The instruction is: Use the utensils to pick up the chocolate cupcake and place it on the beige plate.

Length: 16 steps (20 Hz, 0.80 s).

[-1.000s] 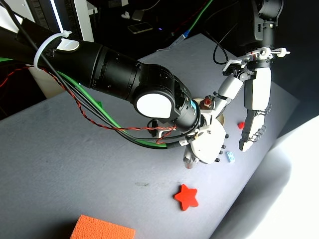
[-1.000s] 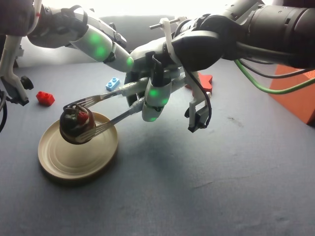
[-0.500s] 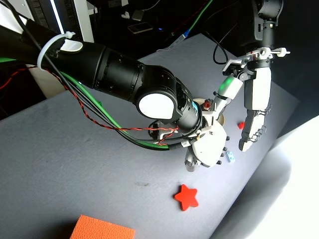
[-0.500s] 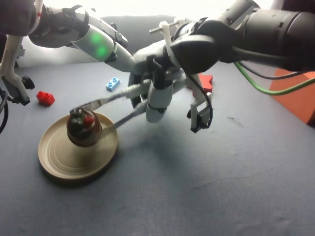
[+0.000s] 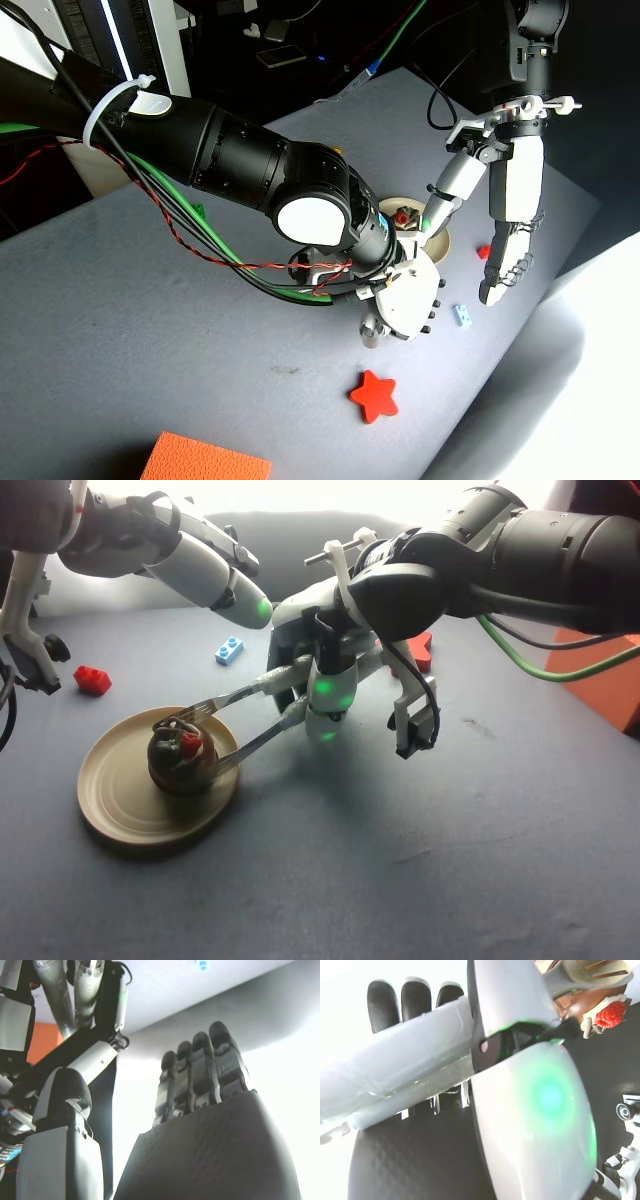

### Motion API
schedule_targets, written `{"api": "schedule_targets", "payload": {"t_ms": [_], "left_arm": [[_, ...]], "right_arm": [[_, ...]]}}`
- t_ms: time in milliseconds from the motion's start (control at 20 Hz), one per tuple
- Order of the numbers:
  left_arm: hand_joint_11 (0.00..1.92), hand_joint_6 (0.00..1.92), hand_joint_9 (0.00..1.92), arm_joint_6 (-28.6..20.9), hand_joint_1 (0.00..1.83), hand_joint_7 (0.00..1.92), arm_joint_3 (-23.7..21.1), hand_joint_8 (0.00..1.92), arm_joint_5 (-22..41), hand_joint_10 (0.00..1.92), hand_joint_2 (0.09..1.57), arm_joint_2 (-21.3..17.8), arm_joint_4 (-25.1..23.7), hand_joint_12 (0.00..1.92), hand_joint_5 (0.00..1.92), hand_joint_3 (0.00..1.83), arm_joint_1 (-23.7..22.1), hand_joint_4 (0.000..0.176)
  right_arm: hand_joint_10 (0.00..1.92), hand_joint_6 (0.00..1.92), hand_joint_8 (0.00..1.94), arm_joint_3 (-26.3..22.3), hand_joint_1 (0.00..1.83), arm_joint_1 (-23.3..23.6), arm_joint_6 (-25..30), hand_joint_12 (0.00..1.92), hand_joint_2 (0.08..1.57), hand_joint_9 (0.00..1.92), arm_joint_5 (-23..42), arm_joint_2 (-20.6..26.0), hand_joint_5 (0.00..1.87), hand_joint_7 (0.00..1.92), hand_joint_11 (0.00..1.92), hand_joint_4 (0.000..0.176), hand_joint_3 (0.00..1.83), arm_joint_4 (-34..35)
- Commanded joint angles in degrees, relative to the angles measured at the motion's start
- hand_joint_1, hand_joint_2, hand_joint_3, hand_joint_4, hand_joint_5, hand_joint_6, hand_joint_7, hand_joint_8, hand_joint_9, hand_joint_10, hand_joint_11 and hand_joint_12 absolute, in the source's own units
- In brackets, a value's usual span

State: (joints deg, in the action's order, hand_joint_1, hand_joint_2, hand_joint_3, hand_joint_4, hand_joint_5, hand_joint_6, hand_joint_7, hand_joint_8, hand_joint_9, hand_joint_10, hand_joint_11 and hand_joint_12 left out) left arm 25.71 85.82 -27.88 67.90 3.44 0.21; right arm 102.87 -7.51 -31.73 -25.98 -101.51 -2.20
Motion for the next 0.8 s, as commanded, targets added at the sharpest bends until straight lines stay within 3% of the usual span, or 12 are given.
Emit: {"api": "schedule_targets", "payload": {"t_ms": [0,50,100,150,200,250,300,500,750], "left_arm": [[0.0,0.0,0.15,-0.17,0.63,0.18,0.23,0.01,4.4,0.01,1.15,-0.39,0.25,0.32,0.19,0.0,-0.79,0.0],[0.0,0.0,0.14,-0.17,0.64,0.16,0.22,0.0,4.4,0.0,1.15,-0.39,0.25,0.27,0.19,0.0,-0.79,0.0],[0.0,0.0,0.14,-0.17,0.65,0.16,0.21,0.0,4.4,0.0,1.15,-0.39,0.25,0.27,0.19,0.0,-0.79,0.0],[0.0,0.0,0.13,-0.17,0.63,0.15,0.21,0.0,4.4,0.0,1.15,-0.39,0.25,0.27,0.17,0.0,-0.79,0.0],[0.0,0.0,0.13,-0.17,0.6,0.15,0.21,0.0,4.4,0.0,1.16,-0.39,0.25,0.27,0.16,0.0,-0.79,0.0],[0.0,0.0,0.12,-0.17,0.6,0.15,0.21,0.0,4.4,0.0,1.16,-0.39,0.25,0.27,0.17,0.0,-0.8,0.0],[0.0,0.0,0.12,-0.17,0.61,0.14,0.21,0.0,4.4,0.0,1.16,-0.38,0.26,0.26,0.16,0.0,-0.8,0.0],[0.0,0.0,0.1,0.14,0.56,0.12,0.12,0.0,4.4,0.0,1.17,-0.4,0.24,0.21,0.14,0.0,-0.79,0.0],[0.0,0.01,0.13,0.31,0.61,0.15,-0.11,0.01,4.4,0.01,1.15,-0.64,0.24,0.28,0.19,0.0,-0.72,0.0]], "right_arm": [[1.3,1.16,1.27,0.25,1.48,0.41,0.28,1.76,1.19,0.81,5.22,0.12,0.77,0.74,0.63,0.0,0.0,0.33],[1.32,1.13,1.28,0.25,1.48,0.45,0.25,1.78,1.19,0.8,5.26,0.11,0.78,0.73,0.62,0.0,0.0,0.33],[1.39,1.14,1.28,0.25,1.38,0.49,0.16,1.5,1.19,0.8,5.35,0.08,0.81,0.75,0.57,0.0,0.0,0.33],[1.34,1.11,1.3,0.27,1.46,0.57,0.07,1.72,1.19,0.79,5.38,0.0,0.81,0.73,0.6,0.0,0.0,0.32],[1.33,1.13,1.31,0.29,1.47,0.62,-0.02,1.77,1.2,0.78,5.4,-0.08,0.79,0.71,0.61,0.0,0.0,0.32],[1.41,1.16,1.3,0.29,1.38,0.64,-0.11,1.52,1.2,0.79,5.41,-0.15,0.79,0.75,0.55,0.0,0.0,0.32],[1.42,1.15,1.26,0.29,1.36,0.66,-0.17,1.46,1.19,0.8,5.45,-0.19,0.79,0.78,0.53,0.0,0.0,0.31],[1.46,1.21,1.3,0.29,1.35,0.68,-0.4,1.48,1.21,0.79,5.66,-0.34,0.74,0.75,0.52,0.0,0.0,0.12],[1.46,1.24,1.31,0.3,1.35,0.71,-0.65,1.49,1.21,0.78,5.68,-0.35,0.7,0.77,0.48,0.0,0.0,-0.14]]}}
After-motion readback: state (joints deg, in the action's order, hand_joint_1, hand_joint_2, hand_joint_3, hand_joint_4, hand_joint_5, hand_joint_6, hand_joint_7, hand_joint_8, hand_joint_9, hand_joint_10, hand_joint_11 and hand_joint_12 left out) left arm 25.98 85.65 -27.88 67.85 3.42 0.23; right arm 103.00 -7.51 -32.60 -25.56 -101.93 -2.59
